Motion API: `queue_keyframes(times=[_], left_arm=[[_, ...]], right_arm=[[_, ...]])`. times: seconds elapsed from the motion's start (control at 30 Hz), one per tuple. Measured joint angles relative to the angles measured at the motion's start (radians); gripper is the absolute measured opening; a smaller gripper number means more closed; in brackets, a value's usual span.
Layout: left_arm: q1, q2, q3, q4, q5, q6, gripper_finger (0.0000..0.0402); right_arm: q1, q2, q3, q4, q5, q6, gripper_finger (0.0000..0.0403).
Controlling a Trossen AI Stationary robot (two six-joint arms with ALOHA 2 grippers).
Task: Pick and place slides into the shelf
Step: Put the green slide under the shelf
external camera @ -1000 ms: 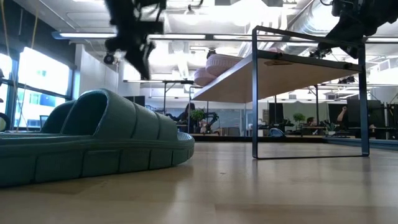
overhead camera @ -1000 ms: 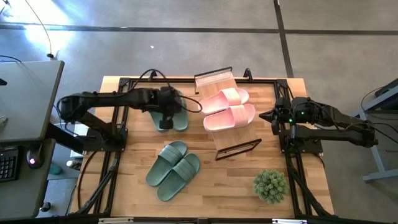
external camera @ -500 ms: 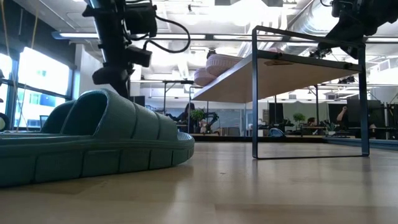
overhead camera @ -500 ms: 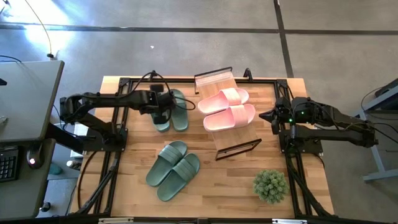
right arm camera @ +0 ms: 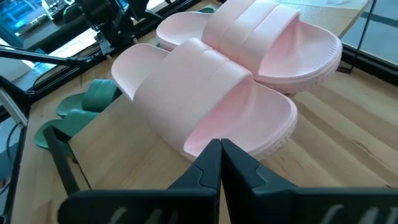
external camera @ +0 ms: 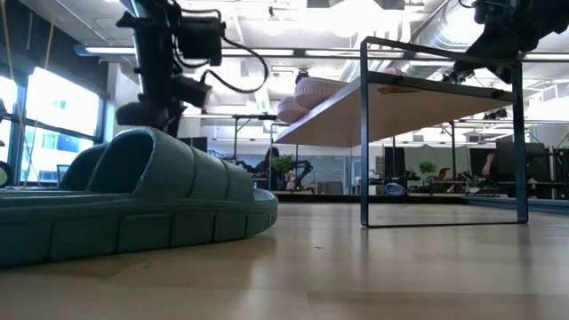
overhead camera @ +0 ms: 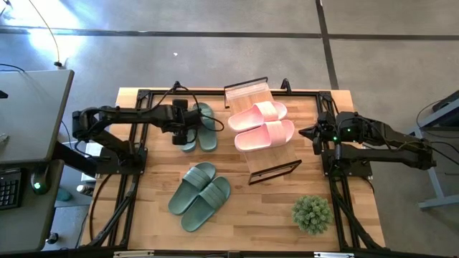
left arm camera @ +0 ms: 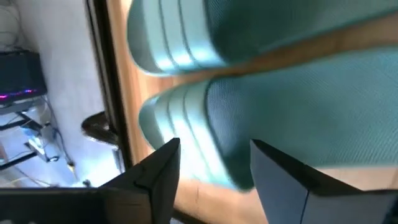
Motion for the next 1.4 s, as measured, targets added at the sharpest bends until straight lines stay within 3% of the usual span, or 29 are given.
queue_keyframes(times=[0.27,0.57,0.83,1.0,1.2,1.4], left_arm=[[0.0,0.081,-0.054,0.034,-0.027,-0.074,0.0177],[0.0,0.135,-0.067,0.066,-0.168,-0.168,0.0155],[0.059,0.157,-0.066,0.15,-0.15,-0.125,0.0135],[0.106,0.158,-0.066,0.147,-0.142,-0.089,0.0099],[0.147,0.158,-0.066,0.148,-0.123,-0.053,0.0017],[0.156,0.158,-0.066,0.16,-0.114,-0.018,0.0015]], right_arm=[[0.0,0.0,0.0,0.0,0.004,-0.013,0.0],[0.0,0.0,0.0,0.0,0.002,-0.007,0.0],[0.0,0.0,0.0,0.0,0.0,-0.003,0.0],[0.0,0.0,0.0,0.0,-0.001,0.006,0.0],[0.0,0.0,0.0,0.0,-0.002,0.009,0.0],[0.0,0.0,0.0,0.0,-0.002,0.005,0.0]])
